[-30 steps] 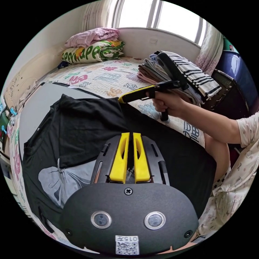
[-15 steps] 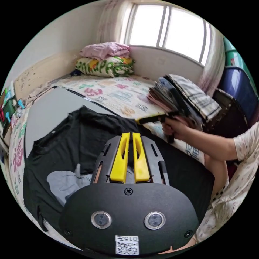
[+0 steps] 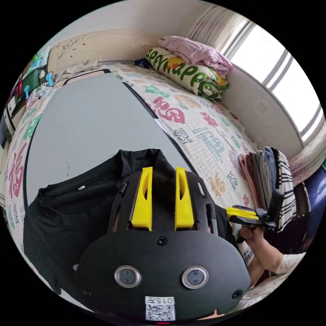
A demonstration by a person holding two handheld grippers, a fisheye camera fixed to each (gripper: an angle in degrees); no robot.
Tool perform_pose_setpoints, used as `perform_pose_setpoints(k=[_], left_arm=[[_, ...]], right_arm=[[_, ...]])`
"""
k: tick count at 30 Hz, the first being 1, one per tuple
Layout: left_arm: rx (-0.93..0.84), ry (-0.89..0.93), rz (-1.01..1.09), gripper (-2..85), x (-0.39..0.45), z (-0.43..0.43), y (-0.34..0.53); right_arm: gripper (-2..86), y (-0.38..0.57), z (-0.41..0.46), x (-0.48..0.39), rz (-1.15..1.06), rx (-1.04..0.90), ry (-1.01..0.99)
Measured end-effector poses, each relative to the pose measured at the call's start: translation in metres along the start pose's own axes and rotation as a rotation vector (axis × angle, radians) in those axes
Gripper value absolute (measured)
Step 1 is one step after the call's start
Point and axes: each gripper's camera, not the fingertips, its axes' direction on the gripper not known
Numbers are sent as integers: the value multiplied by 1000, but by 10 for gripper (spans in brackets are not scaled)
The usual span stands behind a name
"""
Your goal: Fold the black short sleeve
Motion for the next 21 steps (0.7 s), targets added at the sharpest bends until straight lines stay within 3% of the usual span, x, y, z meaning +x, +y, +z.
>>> perform_pose_setpoints(k=[4, 10, 15, 21], left_arm=[[66, -64, -21, 111, -3, -5, 6], [0, 42, -28, 115, -21, 7, 12], [25, 97, -16, 19, -19, 11, 5], [69, 101, -22, 0, -9, 22, -18]], right_arm=[[4, -11, -12, 0, 18, 2, -36], [5, -28, -29, -11, 20, -4, -41], [3, -39, -53, -22, 23, 23, -39], [3, -49, -81, -13, 100, 63, -120]])
